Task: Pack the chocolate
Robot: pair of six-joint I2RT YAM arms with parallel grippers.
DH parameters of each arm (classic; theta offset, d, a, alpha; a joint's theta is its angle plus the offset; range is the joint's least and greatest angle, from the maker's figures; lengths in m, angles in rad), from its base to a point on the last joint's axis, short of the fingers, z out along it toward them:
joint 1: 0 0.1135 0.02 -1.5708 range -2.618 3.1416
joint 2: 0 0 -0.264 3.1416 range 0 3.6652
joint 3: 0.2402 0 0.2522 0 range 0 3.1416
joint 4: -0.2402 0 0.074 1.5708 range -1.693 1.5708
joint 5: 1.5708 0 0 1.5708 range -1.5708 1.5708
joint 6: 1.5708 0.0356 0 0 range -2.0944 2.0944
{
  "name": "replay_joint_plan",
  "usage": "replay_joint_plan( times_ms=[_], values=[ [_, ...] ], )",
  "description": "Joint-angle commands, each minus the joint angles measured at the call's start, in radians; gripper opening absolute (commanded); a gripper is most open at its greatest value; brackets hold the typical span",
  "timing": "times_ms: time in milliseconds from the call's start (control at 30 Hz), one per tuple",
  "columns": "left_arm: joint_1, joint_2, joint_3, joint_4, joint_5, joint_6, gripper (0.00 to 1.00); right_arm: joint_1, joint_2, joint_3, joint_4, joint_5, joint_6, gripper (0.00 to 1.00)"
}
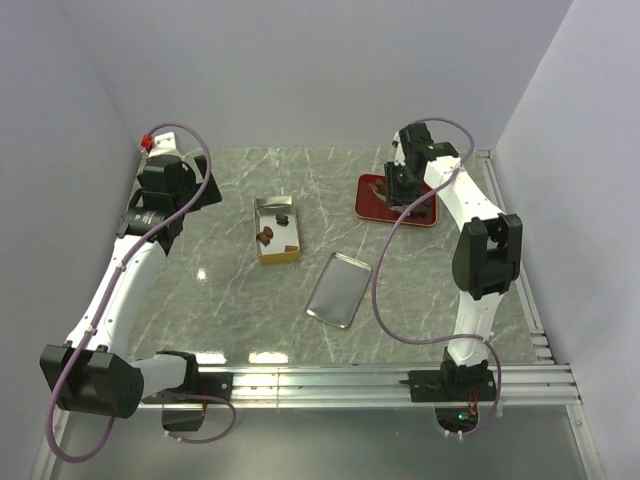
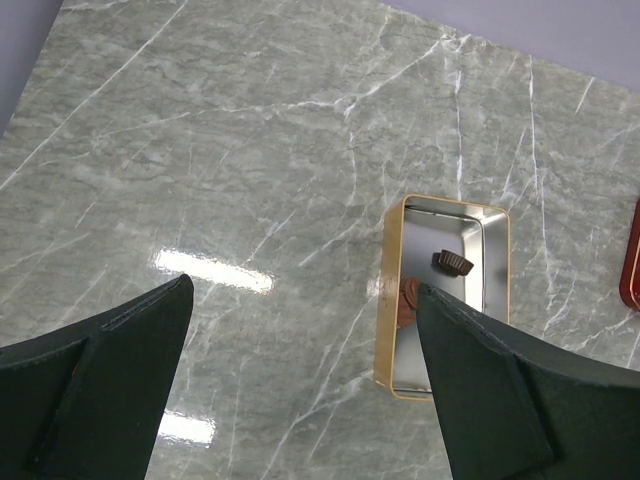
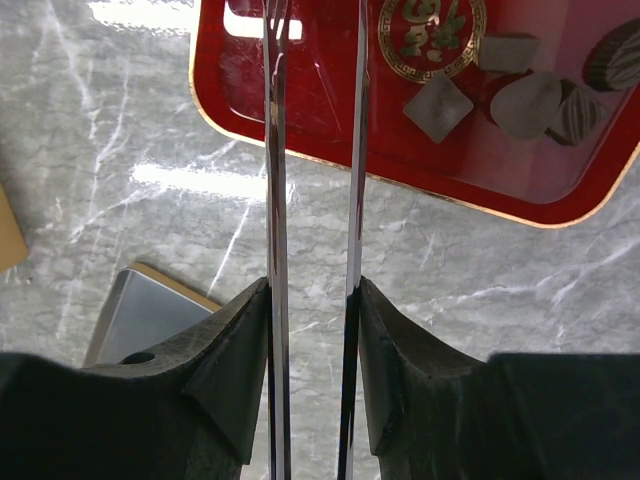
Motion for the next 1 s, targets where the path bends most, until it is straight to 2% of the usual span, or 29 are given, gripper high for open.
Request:
replay_joint_plan(
  times_ms=[0, 367, 567, 667, 967],
  values=[
    [0.002, 0.008, 0.051, 0.003, -0.019, 0.004, 1.0, -0.009, 0.009, 0.042, 0.037, -0.007, -0.016, 0.45],
    [0.005, 0.039, 0.077, 0.0, -0.022, 0.006, 0.99, -0.009, 0.085, 0.122, 0.014, -0.034, -0.023, 0.44],
    [0.006, 0.048, 0.079, 0.006, -0.019, 0.003, 0.99, -0.01, 0.099, 0.147, 0.002, -0.033, -0.033, 0.4],
    [0.008, 0.051, 0.082, 0.009, -0.016, 0.006, 0.99, -0.012, 0.108, 0.154, -0.011, -0.031, -0.039, 0.34],
    [0.008, 0.056, 0.073, 0.017, 0.001, -0.001, 0.99, -0.009, 0.02, 0.105, -0.041, -0.034, -0.045, 0.3]
  ],
)
